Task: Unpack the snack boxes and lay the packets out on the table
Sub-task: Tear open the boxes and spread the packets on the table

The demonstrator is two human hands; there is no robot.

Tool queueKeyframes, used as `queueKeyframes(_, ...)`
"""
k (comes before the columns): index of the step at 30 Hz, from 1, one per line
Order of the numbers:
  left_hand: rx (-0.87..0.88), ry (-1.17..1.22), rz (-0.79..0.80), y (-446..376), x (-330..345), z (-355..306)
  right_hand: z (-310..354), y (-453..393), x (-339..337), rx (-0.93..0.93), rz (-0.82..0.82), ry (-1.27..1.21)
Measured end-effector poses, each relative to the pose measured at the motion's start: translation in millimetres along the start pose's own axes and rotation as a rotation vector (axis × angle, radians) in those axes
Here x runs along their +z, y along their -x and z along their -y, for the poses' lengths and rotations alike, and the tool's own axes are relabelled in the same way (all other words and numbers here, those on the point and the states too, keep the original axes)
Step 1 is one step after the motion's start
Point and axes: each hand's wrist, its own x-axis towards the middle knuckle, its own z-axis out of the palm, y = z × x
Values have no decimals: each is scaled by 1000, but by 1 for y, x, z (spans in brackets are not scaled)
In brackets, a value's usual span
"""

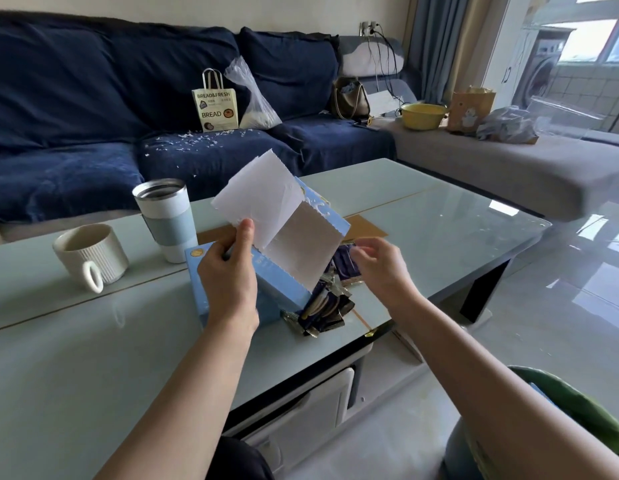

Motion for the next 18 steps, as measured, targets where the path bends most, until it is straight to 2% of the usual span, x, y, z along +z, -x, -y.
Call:
queueKeyframes(2, -114, 2, 31, 5, 2, -3, 7, 4, -11, -12, 68, -226)
queueKeyframes(4, -216, 26, 96, 13, 6, -5, 9, 10, -25, 63, 171, -495)
queueKeyframes(6, -288, 34, 174, 22, 10, -2, 5, 16, -36, 123, 213, -635)
queueKeyframes(8, -297, 9, 266, 29, 12, 4, -5, 21, -44, 132, 198, -654)
queueKeyframes(12, -181, -35, 459, 43, 14, 12, -25, 29, -54, 179, 166, -693)
queueKeyframes(16, -286, -4, 545, 46, 16, 8, -34, 27, -62, 193, 165, -740)
queueKeyframes(18, -286, -55, 565, 45, 18, 5, -35, 27, -66, 193, 167, -749)
